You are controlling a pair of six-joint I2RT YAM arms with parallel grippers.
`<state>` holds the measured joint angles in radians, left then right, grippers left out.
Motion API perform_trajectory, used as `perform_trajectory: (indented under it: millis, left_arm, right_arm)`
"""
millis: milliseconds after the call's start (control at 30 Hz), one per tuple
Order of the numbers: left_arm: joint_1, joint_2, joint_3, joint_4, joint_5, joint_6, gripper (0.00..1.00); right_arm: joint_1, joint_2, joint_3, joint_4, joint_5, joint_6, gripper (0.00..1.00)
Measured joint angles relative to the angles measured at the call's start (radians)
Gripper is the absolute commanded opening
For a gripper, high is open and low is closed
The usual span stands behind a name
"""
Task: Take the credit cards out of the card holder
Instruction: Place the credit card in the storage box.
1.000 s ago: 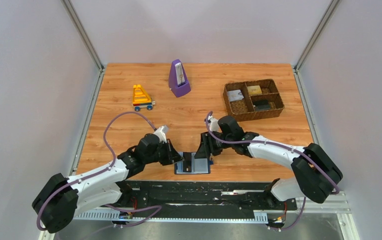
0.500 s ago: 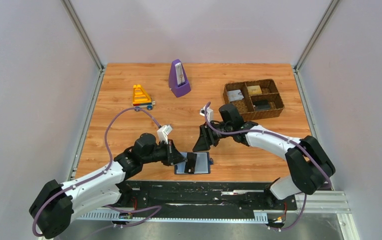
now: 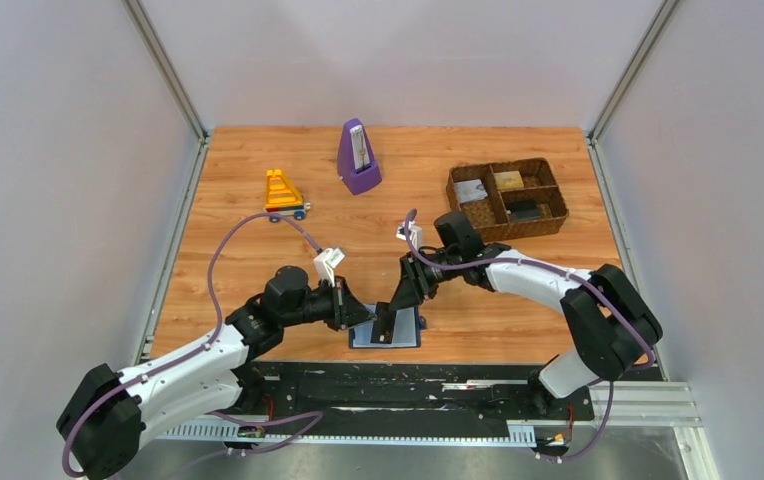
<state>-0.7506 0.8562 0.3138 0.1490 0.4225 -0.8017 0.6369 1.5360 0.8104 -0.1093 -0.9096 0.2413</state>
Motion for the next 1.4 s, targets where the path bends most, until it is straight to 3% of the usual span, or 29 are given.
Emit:
perform_trajectory:
  millis: [233,367,500,600,633,700,800,1033,1400]
  left_arm:
    - [0.0,0.002,-0.004,0.0,0.0,0.001,0.0]
    - [0.006,0.023,-0.007,-0.019,-0.013,0.002,0.04]
    - [0.006,0.034,-0.003,-0.02,-0.024,0.007,0.42]
    - [0.006,0.047,0.021,-0.058,-0.034,0.014,0.6]
    - [0.006,0.05,0.029,-0.072,-0.04,0.021,0.72]
    - [0.005,0.05,0.053,-0.114,-0.061,0.028,0.85]
    - [0.005,0.047,0.104,-0.189,-0.096,0.053,0.97]
    - [0.006,0.027,0.274,-0.39,-0.177,0.14,1.0]
    - [0.005,0.039,0.591,-0.747,-0.3,0.317,1.0]
  right_arm:
    - [-0.004,-0.005,-0.041,0.031,-0.059,0.004,0.0]
    - [-0.005,-0.027,-0.062,0.042,-0.097,0.018,0.0]
    - [-0.013,-0.049,-0.072,0.056,-0.097,0.037,0.0]
    - [-0.032,-0.07,-0.077,0.069,-0.093,0.058,0.0]
    - [-0.045,-0.08,-0.078,0.069,-0.089,0.067,0.0]
    - [-0.076,-0.11,-0.082,0.069,-0.072,0.083,0.0]
    - [-0.135,-0.174,-0.086,0.05,-0.043,0.102,0.0]
    - [-0.375,-0.277,-0.06,-0.058,0.045,0.13,0.0]
    - [-0.771,-0.241,0.305,-0.275,0.211,0.089,0.0]
